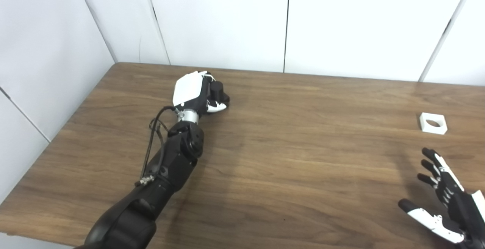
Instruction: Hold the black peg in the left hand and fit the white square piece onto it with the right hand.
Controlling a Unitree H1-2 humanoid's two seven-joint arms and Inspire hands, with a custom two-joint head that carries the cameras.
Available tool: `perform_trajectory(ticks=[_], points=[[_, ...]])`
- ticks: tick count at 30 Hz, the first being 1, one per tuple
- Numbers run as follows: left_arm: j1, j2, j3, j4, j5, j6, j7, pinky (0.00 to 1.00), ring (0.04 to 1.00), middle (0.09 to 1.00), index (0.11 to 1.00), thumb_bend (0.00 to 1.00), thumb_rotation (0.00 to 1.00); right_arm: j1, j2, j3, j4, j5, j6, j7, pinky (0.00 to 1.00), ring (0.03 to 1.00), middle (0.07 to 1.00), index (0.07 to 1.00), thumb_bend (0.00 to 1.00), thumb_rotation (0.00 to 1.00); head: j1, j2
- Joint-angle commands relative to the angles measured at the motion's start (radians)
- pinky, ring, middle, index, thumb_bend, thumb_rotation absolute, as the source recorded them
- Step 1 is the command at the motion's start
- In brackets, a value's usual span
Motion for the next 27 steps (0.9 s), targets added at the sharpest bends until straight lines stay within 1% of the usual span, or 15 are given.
perform_trajectory(ticks=[1, 6, 9, 13, 17, 22, 27], points=[[-0.006, 0.036, 0.001, -0.005, -0.002, 0.009, -0.023, 0.98, 0.935, 0.869, 0.488, 0.52, 0.07, -0.018, -0.006, -0.013, -0.032, 0.018, -0.009, -0.011, 0.86, 0.942, 0.990, 0.931, 0.77, 0.48, -0.001, 0.003], [-0.003, 0.041, 0.005, -0.009, -0.020, -0.004, -0.047, 1.00, 0.945, 0.869, 0.487, 0.52, 0.07, -0.015, -0.008, -0.016, -0.038, 0.024, -0.003, -0.010, 0.85, 0.935, 0.985, 0.927, 0.79, 0.50, -0.003, 0.003], [0.003, 0.045, 0.012, -0.020, -0.053, -0.017, -0.079, 1.00, 0.954, 0.877, 0.487, 0.52, 0.07, -0.015, -0.010, -0.017, -0.038, 0.023, 0.000, -0.008, 0.85, 0.934, 0.984, 0.929, 0.79, 0.51, -0.003, 0.003], [0.011, 0.051, 0.024, -0.031, -0.102, -0.053, -0.123, 1.00, 0.953, 0.885, 0.486, 0.52, 0.07, -0.016, -0.009, -0.017, -0.041, 0.019, 0.001, -0.008, 0.84, 0.931, 0.982, 0.928, 0.78, 0.51, -0.005, 0.005], [0.023, 0.063, 0.039, -0.059, -0.184, -0.098, -0.218, 1.00, 0.975, 0.909, 0.488, 0.52, 0.07, -0.017, -0.011, -0.014, -0.042, 0.007, 0.002, -0.009, 0.84, 0.929, 0.983, 0.924, 0.78, 0.52, -0.007, 0.007], [0.034, 0.067, 0.052, -0.087, -0.256, -0.137, -0.301, 1.00, 0.978, 0.918, 0.490, 0.52, 0.06, -0.021, -0.013, -0.013, -0.044, 0.001, 0.000, -0.009, 0.83, 0.924, 0.978, 0.921, 0.77, 0.53, -0.006, 0.009], [0.039, 0.067, 0.059, -0.097, -0.313, -0.172, -0.364, 0.99, 0.985, 0.922, 0.491, 0.52, 0.06, -0.020, -0.009, -0.013, -0.055, -0.003, 0.018, -0.008, 0.84, 0.928, 0.982, 0.925, 0.76, 0.53, -0.008, 0.010]])
